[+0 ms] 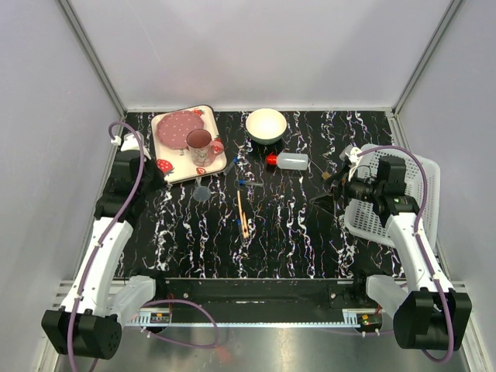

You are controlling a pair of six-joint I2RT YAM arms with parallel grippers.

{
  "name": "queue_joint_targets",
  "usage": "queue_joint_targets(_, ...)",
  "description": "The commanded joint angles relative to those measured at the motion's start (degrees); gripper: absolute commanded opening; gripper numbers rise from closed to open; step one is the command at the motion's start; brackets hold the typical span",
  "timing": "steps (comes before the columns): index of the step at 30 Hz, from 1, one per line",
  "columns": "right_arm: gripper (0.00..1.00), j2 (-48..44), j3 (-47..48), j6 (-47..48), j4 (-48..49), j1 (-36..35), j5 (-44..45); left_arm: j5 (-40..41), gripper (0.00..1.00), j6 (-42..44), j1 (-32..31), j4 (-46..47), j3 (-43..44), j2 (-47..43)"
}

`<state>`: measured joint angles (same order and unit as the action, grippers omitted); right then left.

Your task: Organize the chemistry lab equipment

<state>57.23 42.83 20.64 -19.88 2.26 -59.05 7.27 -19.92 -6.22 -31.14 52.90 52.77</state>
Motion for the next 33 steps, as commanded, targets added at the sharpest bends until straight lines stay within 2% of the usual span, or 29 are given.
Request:
queue_joint_targets(1,1.00,-0.9,0.4,1.2,-0.5,0.2,0.8,-0.8,0.11,1.1,1.6,2.7,0.8,0.3)
queue_joint_targets(15,1.00,-0.6,0.3,1.9,-0.7,0.3,0.5,-2.2,0.11,2.3,6.1,3.6,-0.1,0.7)
queue_joint_targets(33,1.00,-0.3,0.6,1.9,-0.9,0.4,0.2,-6.7,0.11,1.9,14.8,7.4,-1.9,3.9)
